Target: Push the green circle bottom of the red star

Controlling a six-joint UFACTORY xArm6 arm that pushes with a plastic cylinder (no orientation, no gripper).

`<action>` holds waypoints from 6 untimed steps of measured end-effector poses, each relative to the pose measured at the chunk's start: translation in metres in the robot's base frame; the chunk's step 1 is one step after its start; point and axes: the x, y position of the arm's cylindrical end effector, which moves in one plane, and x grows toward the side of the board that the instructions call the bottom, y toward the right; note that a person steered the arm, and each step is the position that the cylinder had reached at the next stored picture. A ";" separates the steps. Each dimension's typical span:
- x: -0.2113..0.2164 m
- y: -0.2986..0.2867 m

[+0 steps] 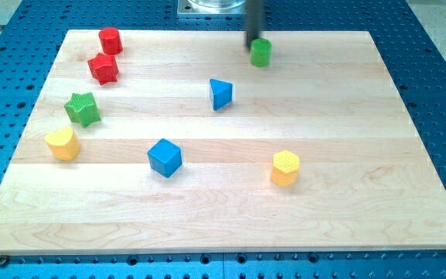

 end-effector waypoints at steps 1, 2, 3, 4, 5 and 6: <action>0.026 0.027; 0.045 -0.064; 0.048 -0.153; 0.052 -0.082; 0.074 -0.146; 0.099 -0.148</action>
